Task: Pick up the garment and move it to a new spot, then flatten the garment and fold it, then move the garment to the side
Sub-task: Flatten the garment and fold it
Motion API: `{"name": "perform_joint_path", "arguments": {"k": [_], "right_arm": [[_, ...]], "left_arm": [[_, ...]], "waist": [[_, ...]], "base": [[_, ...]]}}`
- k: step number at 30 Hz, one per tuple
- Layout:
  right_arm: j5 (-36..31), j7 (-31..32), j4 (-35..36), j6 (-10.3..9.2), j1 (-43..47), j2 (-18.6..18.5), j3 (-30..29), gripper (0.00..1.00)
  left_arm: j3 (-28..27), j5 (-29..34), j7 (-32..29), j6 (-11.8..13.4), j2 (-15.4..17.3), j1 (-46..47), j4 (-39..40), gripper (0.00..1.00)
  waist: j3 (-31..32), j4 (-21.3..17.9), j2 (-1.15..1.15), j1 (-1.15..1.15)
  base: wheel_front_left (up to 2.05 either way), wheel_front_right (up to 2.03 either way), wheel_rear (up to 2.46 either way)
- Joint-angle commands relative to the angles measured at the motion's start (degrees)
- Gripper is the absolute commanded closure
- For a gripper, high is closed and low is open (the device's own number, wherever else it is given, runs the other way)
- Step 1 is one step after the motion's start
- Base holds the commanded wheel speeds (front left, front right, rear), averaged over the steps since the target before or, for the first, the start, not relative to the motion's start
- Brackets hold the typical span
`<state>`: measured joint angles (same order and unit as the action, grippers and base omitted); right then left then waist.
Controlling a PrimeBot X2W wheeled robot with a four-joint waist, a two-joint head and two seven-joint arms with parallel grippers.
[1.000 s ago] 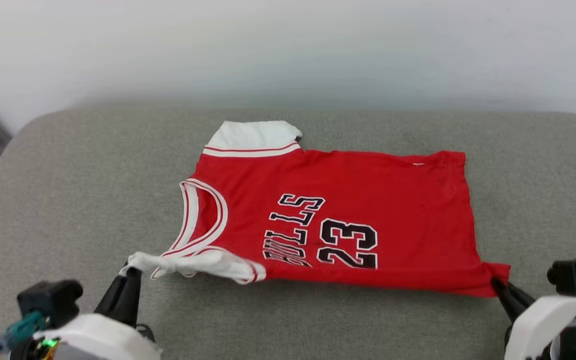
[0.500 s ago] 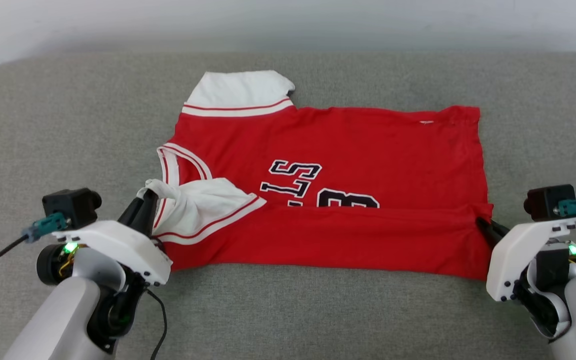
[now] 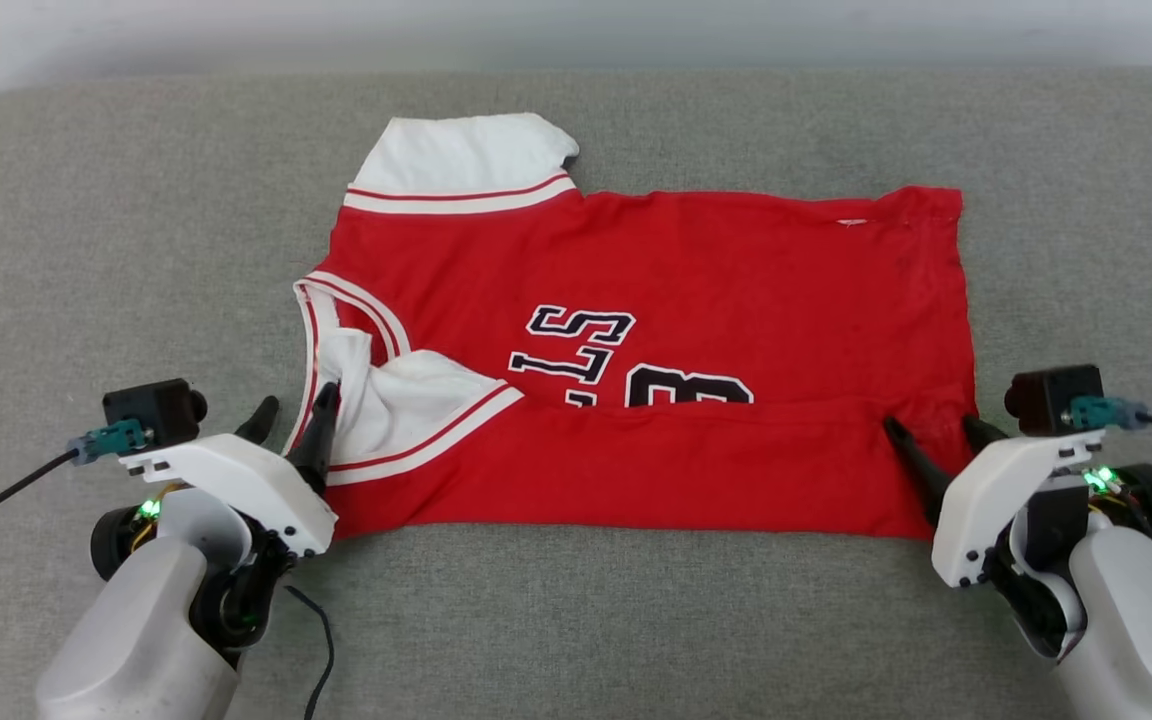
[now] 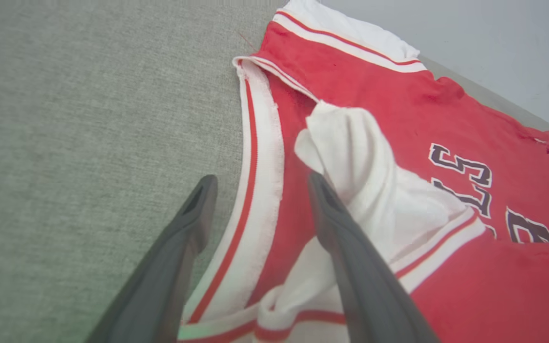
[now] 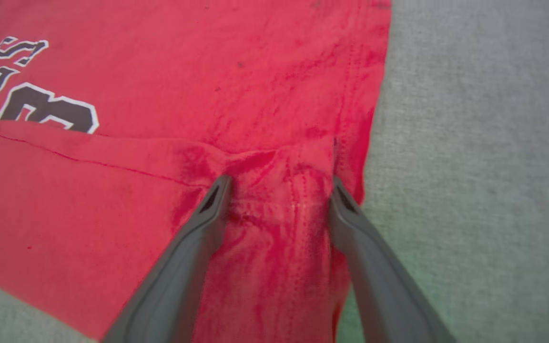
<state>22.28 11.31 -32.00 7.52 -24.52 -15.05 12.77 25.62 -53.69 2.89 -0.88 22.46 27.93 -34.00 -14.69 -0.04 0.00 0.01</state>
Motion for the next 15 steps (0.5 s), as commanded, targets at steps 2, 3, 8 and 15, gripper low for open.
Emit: {"name": "perform_joint_path", "arguments": {"k": [2, 3, 8, 15], "right_arm": [[1.0, -4.9, 0.3, -0.06, 1.4, -0.5, 0.2, 0.0], [1.3, -7.2, 1.0, -0.05, 1.5, -0.6, 0.0, 0.0], [0.2, -16.2, 5.0, -0.05, 3.7, -0.7, -2.4, 0.0], [-4.0, -18.8, 14.3, -0.05, 8.6, 1.6, -8.2, 0.0]], "left_arm": [[-0.6, -0.3, 1.3, -0.6, 0.4, -0.2, -1.0, 0.0], [-0.8, -0.3, 1.7, -0.6, 0.8, -0.4, -1.1, 0.0], [-1.3, -0.1, 1.2, 0.0, 3.5, -2.0, 1.4, 0.0], [-0.3, -1.2, -9.8, 2.9, 10.0, -4.8, 11.2, 0.0]], "waist": [[1.6, -0.5, 0.0, -0.01], [2.2, -0.6, 0.0, -0.01], [5.3, -1.1, 0.0, -0.01], [8.0, -1.9, 0.0, -0.01]], "base": [[0.0, 0.0, 0.0], [0.0, 0.0, 0.0], [0.0, 0.0, 0.0], [0.0, 0.0, 0.0]]}}
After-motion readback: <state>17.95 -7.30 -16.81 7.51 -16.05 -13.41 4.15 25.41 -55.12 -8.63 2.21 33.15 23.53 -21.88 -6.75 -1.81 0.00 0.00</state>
